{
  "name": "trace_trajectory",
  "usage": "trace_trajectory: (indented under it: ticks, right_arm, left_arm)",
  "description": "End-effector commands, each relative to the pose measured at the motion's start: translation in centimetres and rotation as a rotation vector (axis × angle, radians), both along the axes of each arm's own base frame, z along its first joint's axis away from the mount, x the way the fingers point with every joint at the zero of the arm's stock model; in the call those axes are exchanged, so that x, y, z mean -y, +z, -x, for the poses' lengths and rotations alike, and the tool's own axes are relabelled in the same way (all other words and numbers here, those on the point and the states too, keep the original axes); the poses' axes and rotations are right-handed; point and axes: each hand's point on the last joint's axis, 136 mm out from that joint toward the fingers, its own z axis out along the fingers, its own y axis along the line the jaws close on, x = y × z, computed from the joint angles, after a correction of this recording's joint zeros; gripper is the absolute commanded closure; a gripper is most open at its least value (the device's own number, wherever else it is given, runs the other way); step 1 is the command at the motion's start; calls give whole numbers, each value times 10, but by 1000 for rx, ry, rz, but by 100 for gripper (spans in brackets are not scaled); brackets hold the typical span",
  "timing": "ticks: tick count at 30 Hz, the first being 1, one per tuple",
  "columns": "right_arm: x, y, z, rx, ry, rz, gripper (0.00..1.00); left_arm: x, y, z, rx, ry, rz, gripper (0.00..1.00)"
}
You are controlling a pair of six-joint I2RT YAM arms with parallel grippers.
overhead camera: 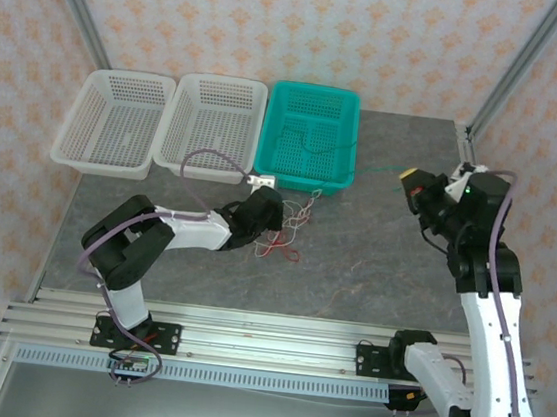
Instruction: Untangle the cables
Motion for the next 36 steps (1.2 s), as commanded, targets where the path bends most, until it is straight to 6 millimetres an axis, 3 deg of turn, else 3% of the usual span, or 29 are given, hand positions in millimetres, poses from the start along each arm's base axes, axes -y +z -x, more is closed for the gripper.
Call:
trace_trajectory:
  ticks: [1, 4, 7, 12, 15, 17, 22, 25, 29, 33, 36]
  right_arm:
    - [22, 7, 2, -17, -94, -63, 100]
    - [26, 10, -3, -2, -83, -140, 100]
    - [10, 17, -8, 48, 22, -189, 100]
    - [-11, 15, -4, 61, 169, -212, 100]
    - [-16, 13, -1, 53, 200, -208, 100]
    - [-17, 14, 0, 56, 206, -202, 100]
    - [-18, 18, 2, 66, 214, -198, 100]
    - [-19, 19, 4, 71, 219, -192, 100]
    - [-20, 21, 8, 73, 231, -181, 100]
    - [-21, 22, 8, 73, 236, -181, 100]
    - [-21, 22, 8, 72, 237, -183, 100]
  left_arm:
    - [-23, -9, 3, -19, 79, -13, 100]
    - [-13, -7, 5, -6, 17, 45, 100]
    - [18, 15, 12, 52, -155, 166, 97]
    - [54, 71, 21, 195, -386, 250, 59]
    - [77, 90, 28, 262, -539, 211, 40]
    - [89, 95, 28, 299, -599, 199, 33]
    - [112, 88, 8, 316, -609, 242, 22]
    - [111, 72, -11, 306, -518, 247, 20]
    - [100, 48, -29, 293, -394, 202, 20]
    - [108, 35, -36, 272, -390, 209, 21]
    - [114, 28, -40, 251, -386, 204, 31]
